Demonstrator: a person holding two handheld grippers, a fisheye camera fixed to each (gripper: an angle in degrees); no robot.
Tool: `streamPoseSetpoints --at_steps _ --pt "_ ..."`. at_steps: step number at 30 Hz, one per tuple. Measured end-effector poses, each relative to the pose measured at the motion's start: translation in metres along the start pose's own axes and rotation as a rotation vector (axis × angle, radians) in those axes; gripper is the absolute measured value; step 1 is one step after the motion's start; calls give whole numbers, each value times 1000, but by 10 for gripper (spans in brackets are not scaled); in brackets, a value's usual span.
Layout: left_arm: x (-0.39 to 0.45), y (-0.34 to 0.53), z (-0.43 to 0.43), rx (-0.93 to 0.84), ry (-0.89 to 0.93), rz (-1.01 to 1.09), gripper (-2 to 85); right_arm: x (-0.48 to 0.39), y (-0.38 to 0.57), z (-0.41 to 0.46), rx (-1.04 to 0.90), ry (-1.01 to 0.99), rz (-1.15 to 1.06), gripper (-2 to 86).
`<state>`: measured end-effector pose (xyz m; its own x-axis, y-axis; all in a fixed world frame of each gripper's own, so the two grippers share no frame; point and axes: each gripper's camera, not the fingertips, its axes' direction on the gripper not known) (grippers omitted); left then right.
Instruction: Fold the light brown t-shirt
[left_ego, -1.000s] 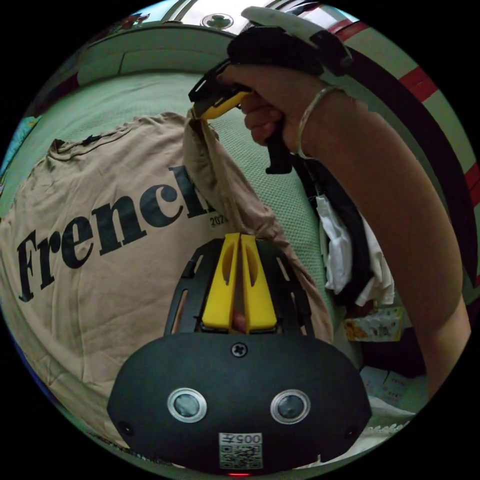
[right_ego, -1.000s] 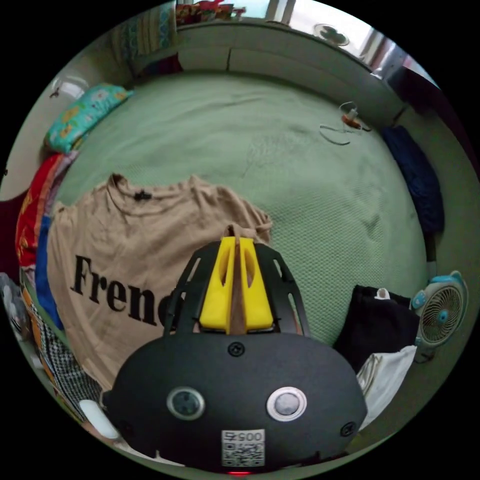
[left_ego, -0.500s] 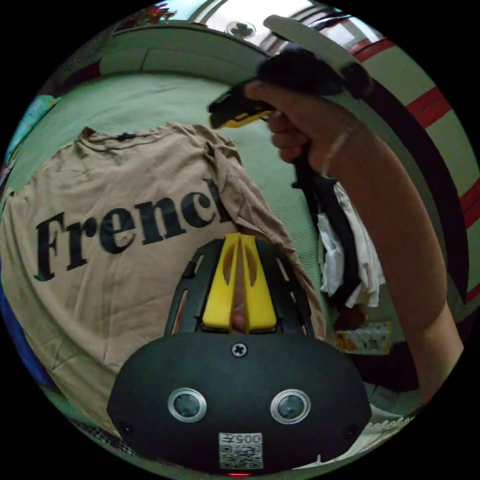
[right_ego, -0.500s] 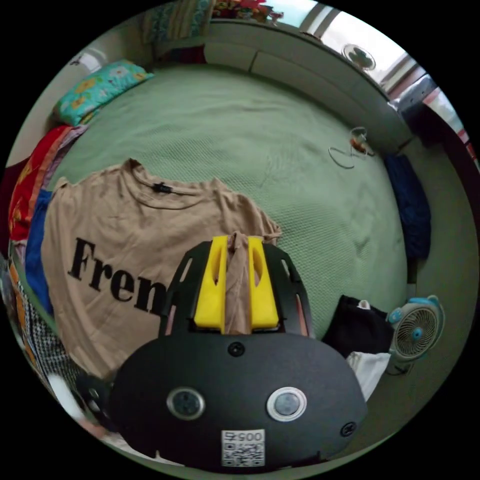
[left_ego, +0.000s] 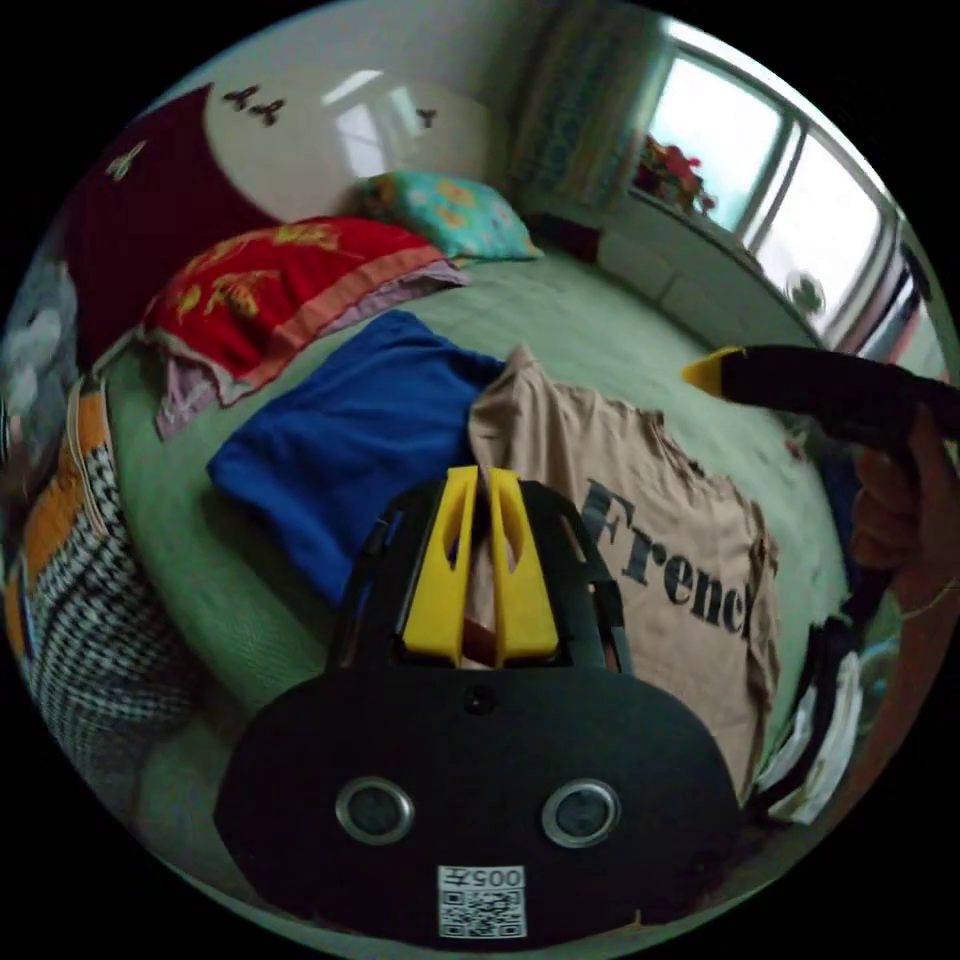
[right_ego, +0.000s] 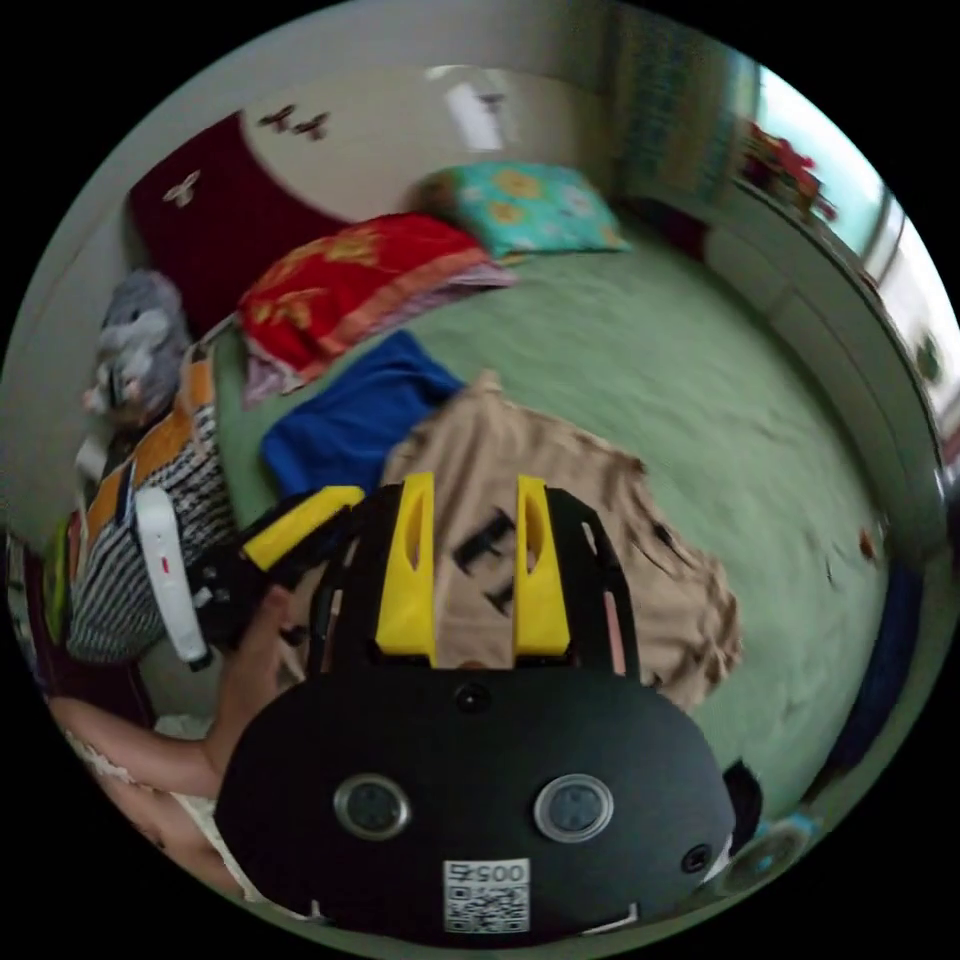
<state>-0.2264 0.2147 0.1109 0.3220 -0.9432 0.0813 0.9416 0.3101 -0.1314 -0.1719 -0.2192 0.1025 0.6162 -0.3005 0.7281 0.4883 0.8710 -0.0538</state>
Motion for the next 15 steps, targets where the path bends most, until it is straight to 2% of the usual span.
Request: streamPoseSetpoints --at_steps 5,7,10,12,15 --pt "-36 -22 -14 38 -67 -56 78 -53 -63 74 -141 -32 -81 88" --pt "-49 -31 -11 -11 -26 -59 81 -59 -84 115 -251 30 -61 84" --pt "-68 -44 -2 -125 127 -52 92 -51 -97 153 -363 150 7 65" --pt "-77 -52 4 -205 243 -38 99 -46 -99 164 -385 134 23 56" --pt "-84 -60 2 -229 265 -24 107 -34 -100 161 -347 103 71 18"
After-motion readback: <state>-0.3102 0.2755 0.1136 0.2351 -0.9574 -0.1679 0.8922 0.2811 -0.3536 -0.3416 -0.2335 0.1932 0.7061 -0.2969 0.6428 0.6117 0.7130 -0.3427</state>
